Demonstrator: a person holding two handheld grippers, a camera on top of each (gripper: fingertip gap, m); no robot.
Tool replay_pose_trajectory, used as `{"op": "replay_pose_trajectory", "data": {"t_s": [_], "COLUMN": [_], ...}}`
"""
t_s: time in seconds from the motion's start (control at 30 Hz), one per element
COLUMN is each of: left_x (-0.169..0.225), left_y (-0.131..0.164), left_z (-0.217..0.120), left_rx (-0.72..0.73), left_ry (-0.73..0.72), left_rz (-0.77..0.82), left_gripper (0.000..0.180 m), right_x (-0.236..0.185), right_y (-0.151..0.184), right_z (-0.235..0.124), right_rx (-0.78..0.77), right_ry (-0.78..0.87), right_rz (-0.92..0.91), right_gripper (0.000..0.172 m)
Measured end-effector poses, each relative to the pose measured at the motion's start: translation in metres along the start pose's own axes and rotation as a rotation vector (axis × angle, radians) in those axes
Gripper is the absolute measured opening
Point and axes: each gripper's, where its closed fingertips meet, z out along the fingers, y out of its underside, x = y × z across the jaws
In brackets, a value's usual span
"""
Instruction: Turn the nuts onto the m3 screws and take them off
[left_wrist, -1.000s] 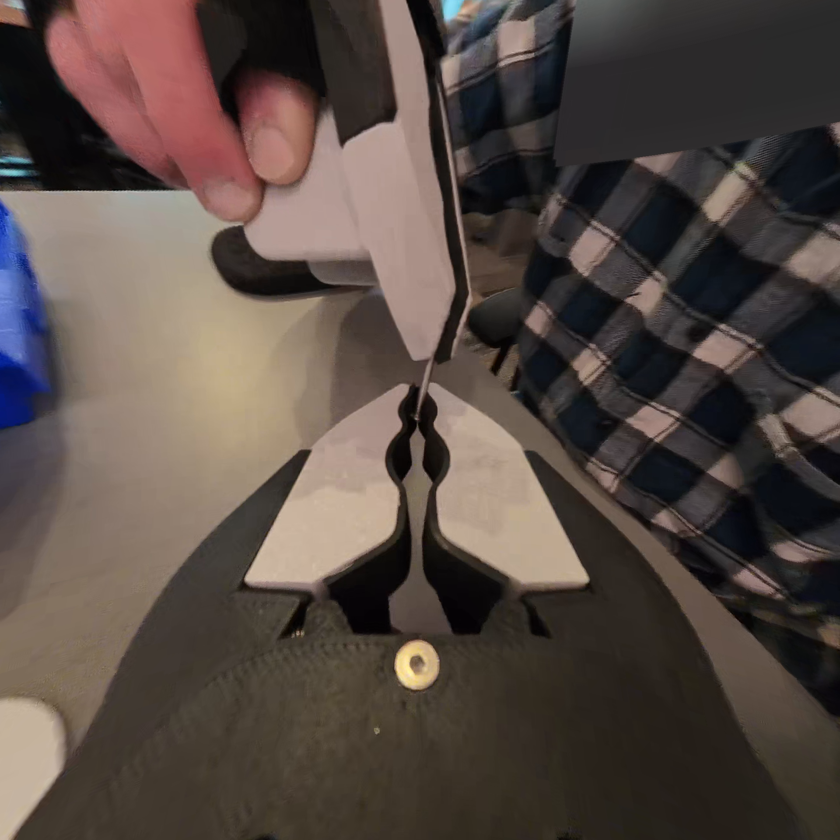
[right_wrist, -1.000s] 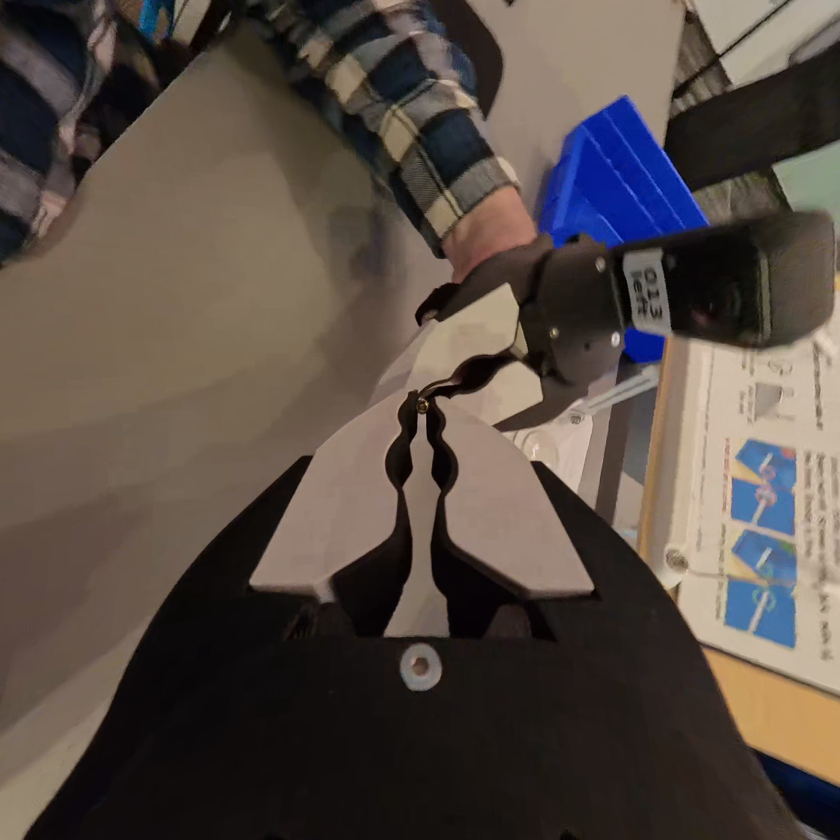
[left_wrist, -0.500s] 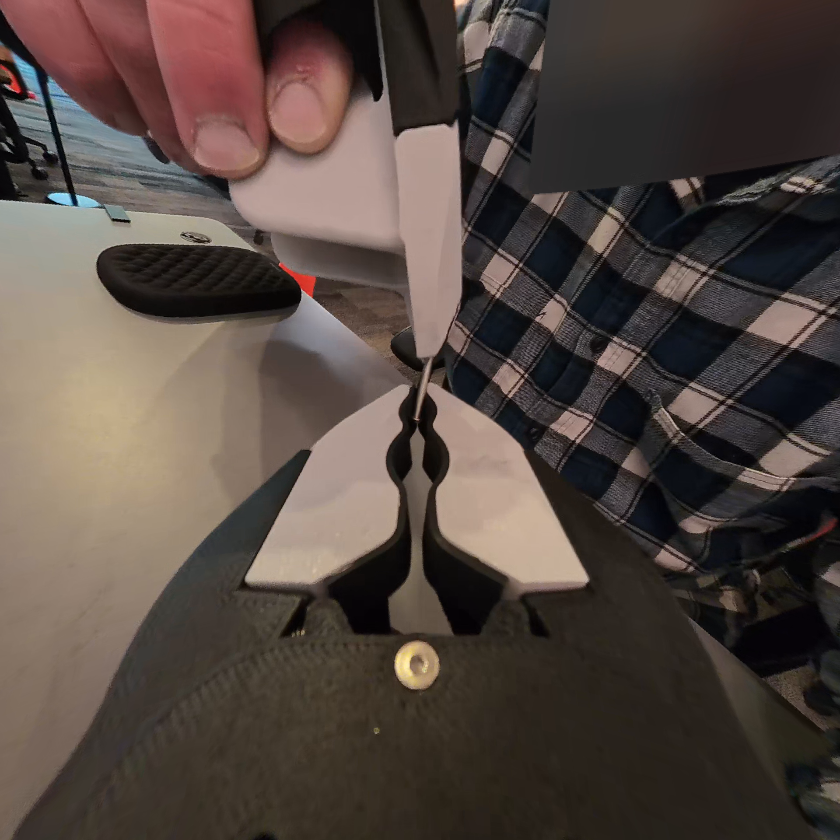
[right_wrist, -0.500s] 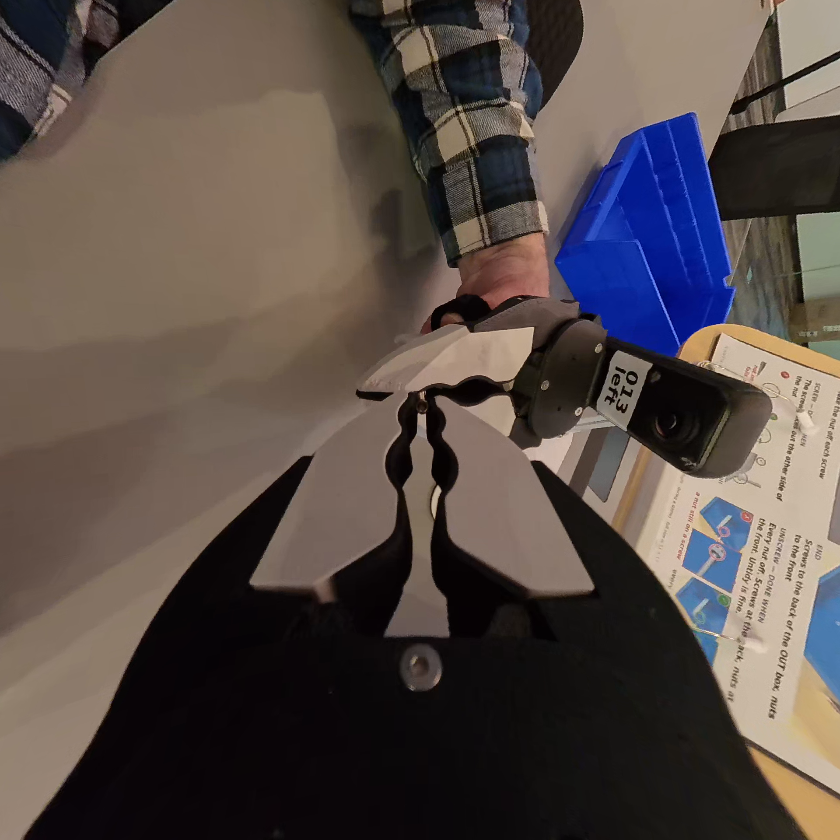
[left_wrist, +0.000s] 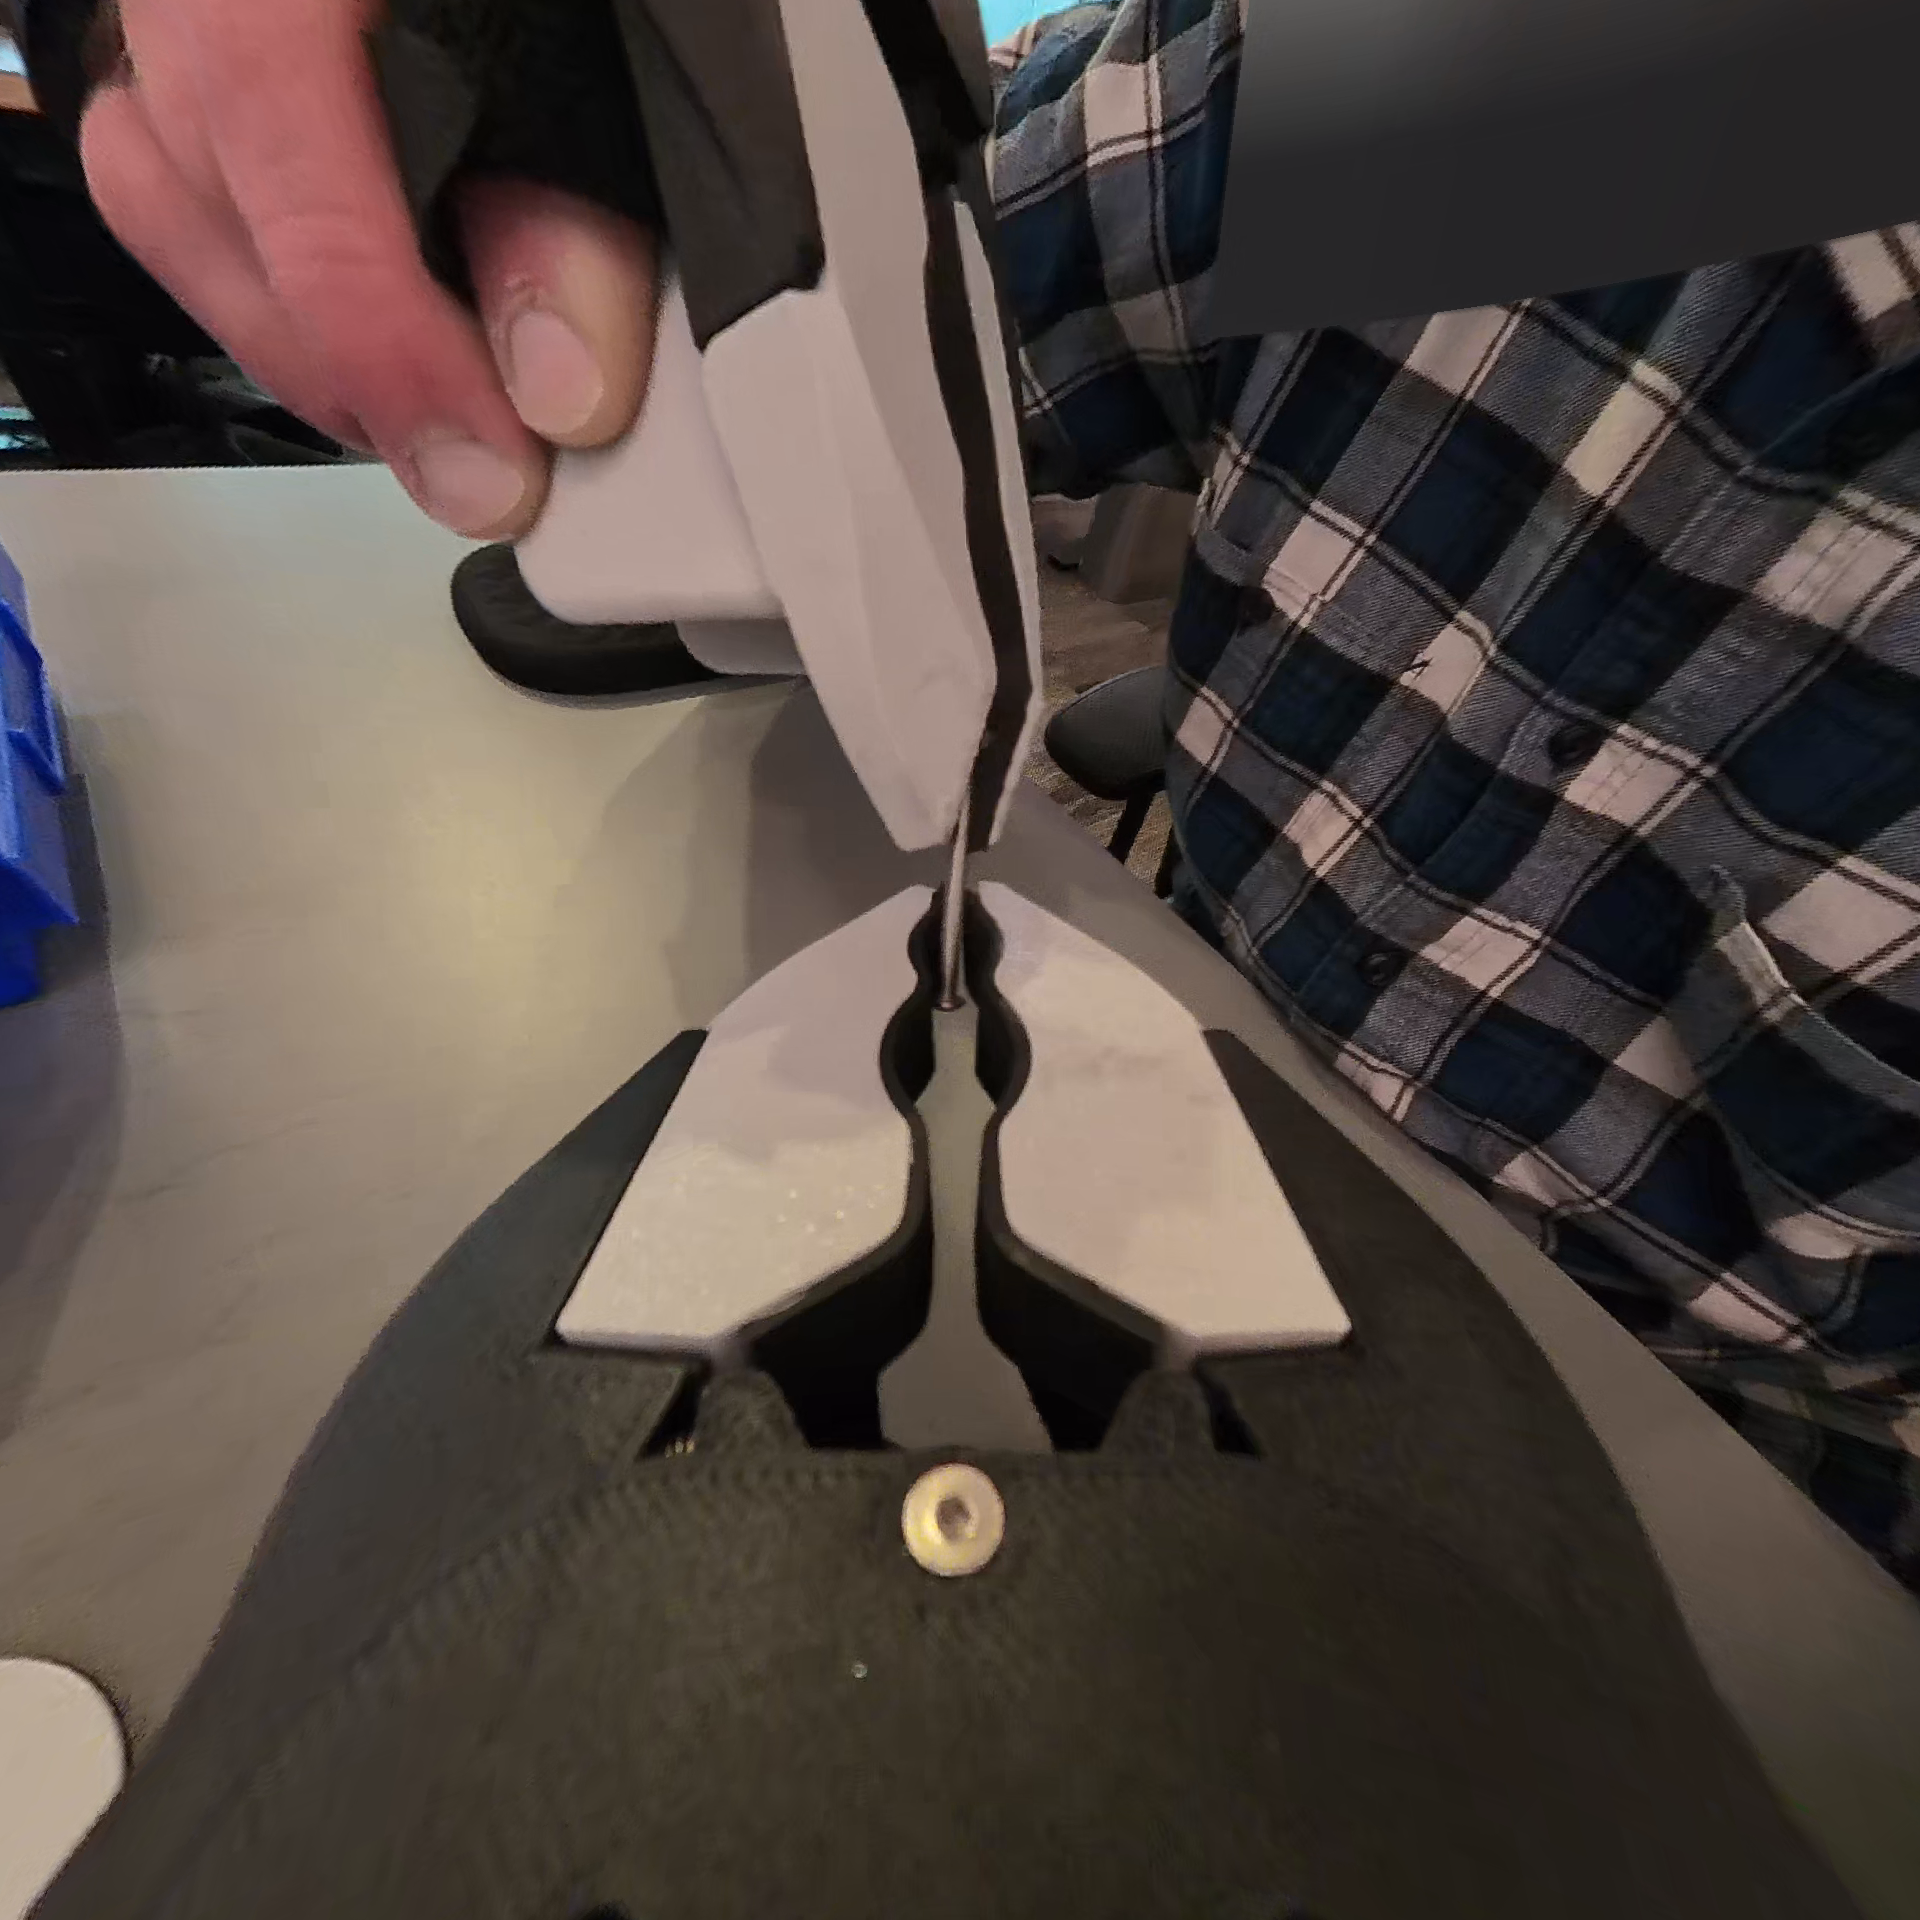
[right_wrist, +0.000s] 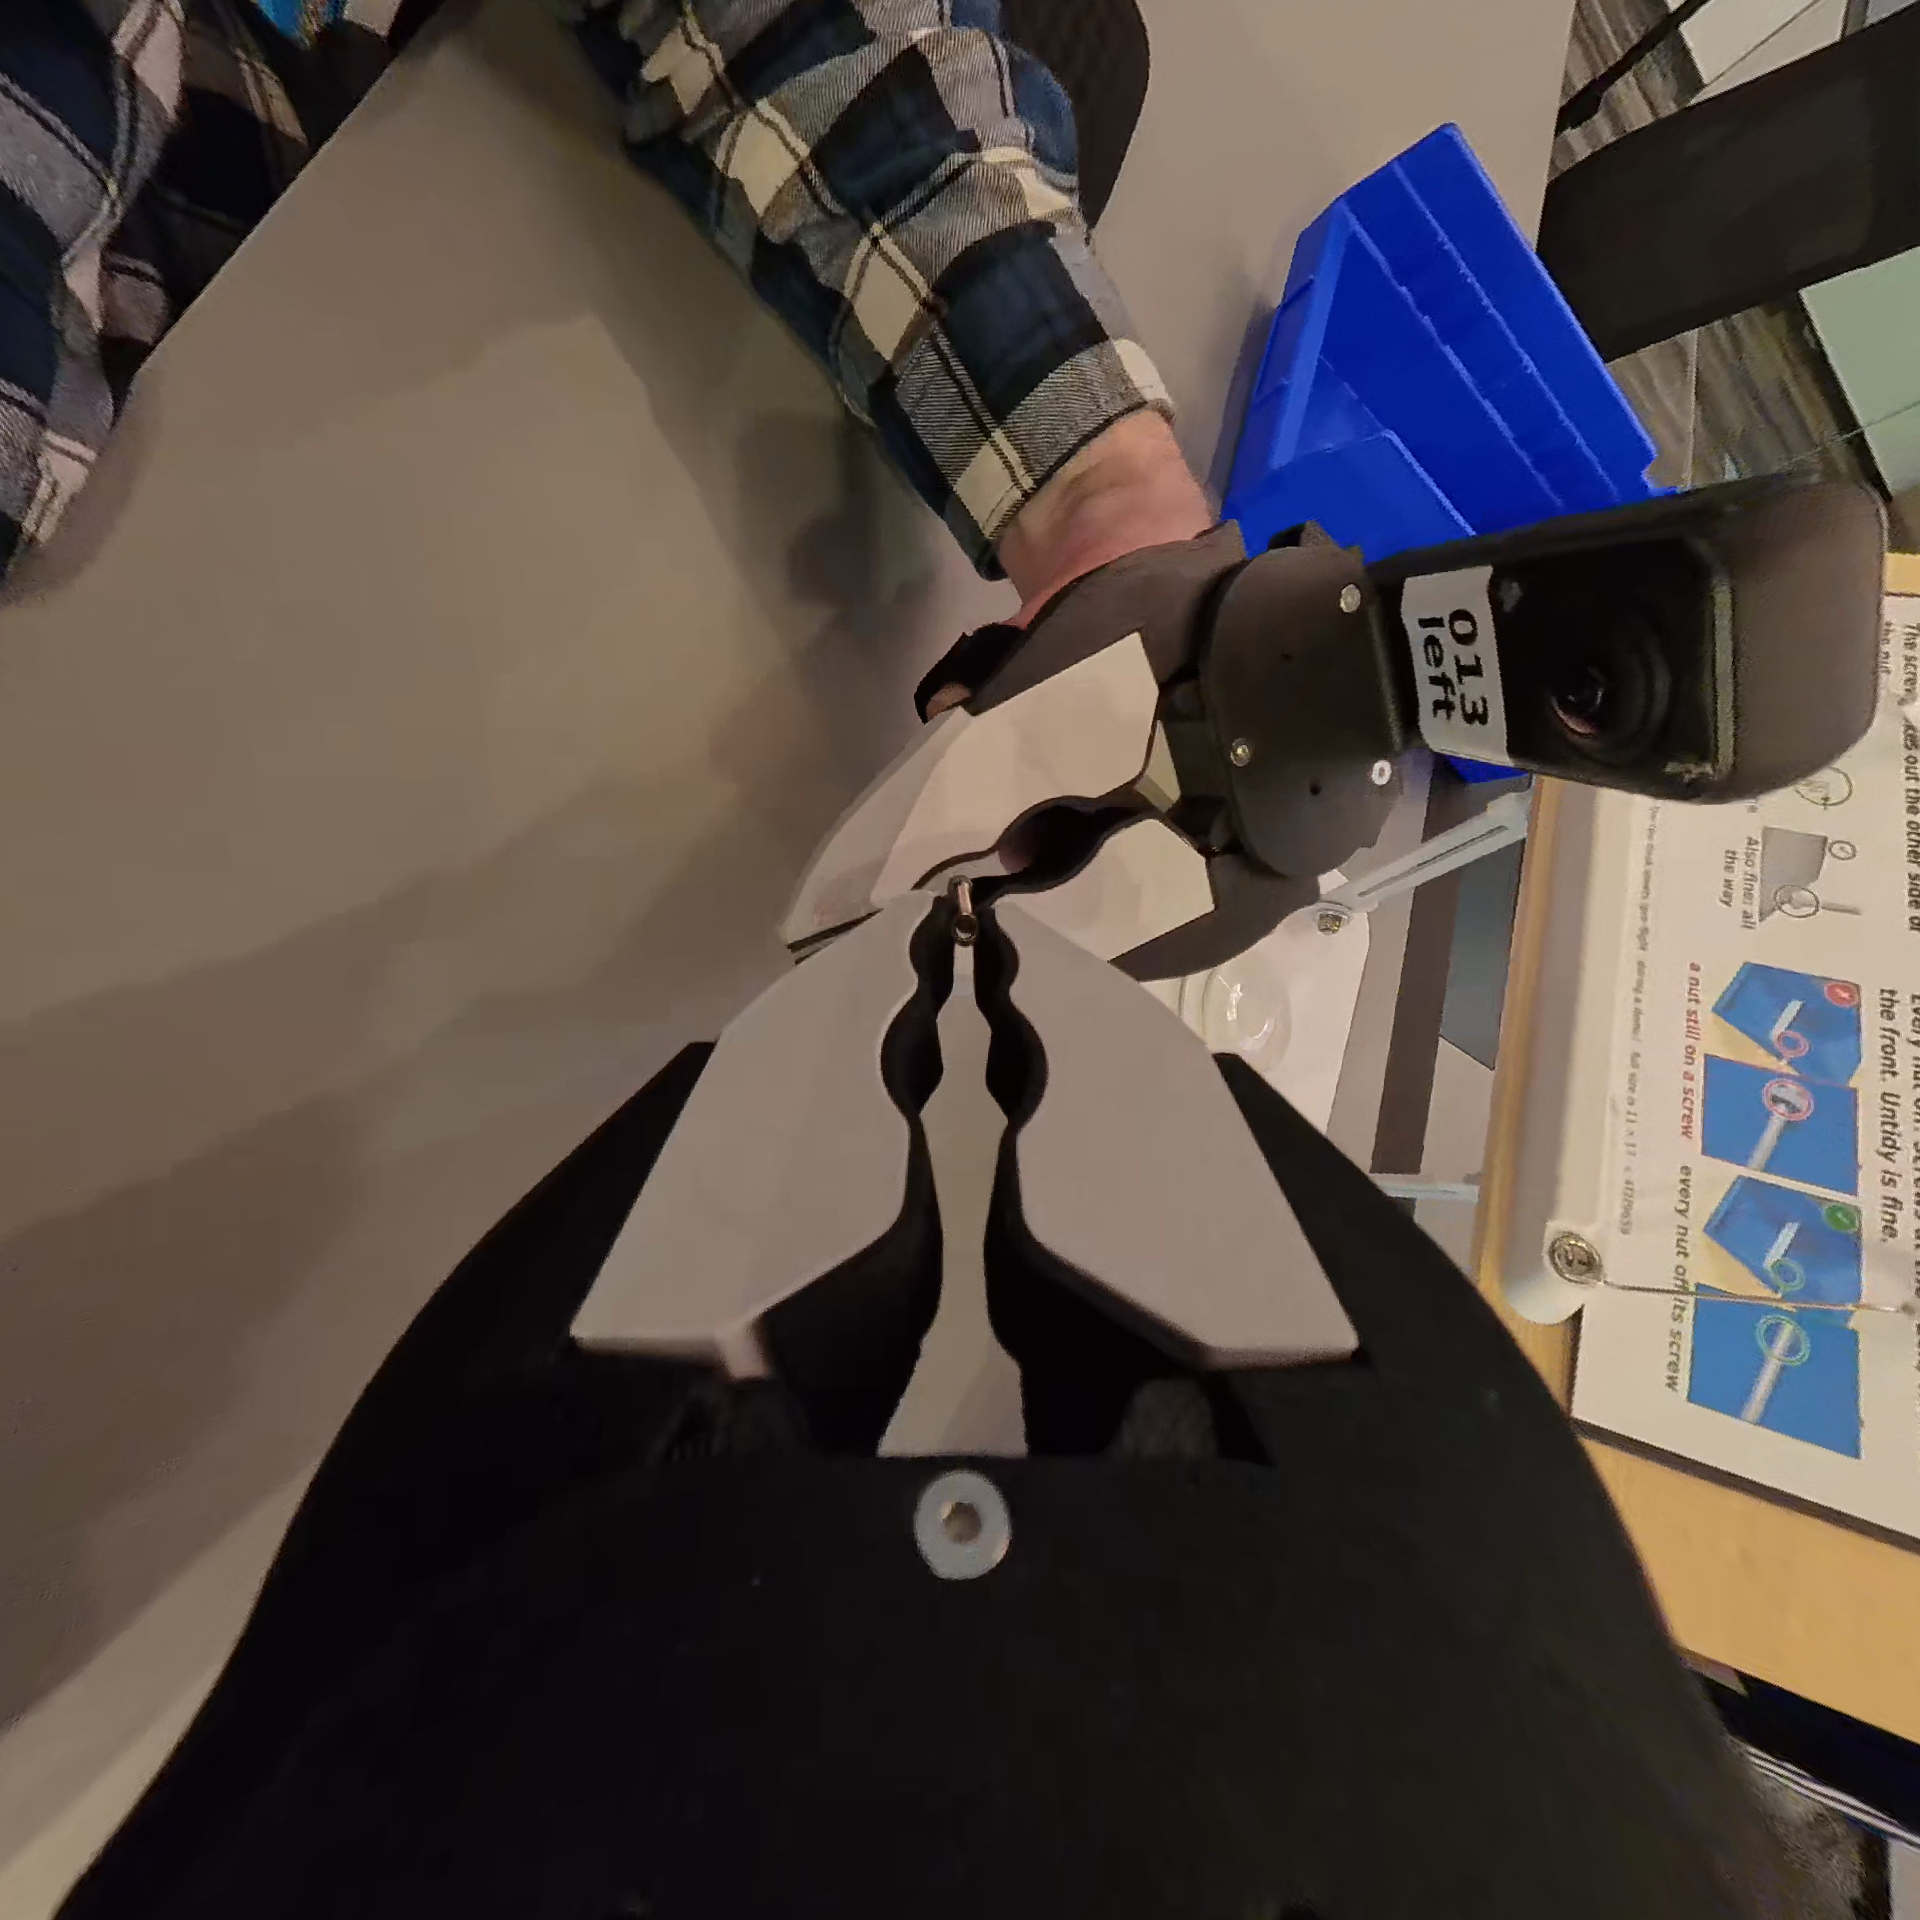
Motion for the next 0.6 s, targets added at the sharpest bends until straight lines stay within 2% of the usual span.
{"op": "replay_pose_trajectory", "data": {"t_s": [0.6], "left_x": [-0.014], "left_y": [0.0], "left_z": [0.0], "left_rx": [-0.078], "left_ry": [-0.141], "left_rz": [0.066], "left_gripper": [0.007], "right_x": [0.002], "right_y": [0.004], "right_z": [-0.005], "right_rx": [0.006], "right_ry": [0.01], "right_rz": [0.04], "right_gripper": [0.005]}}
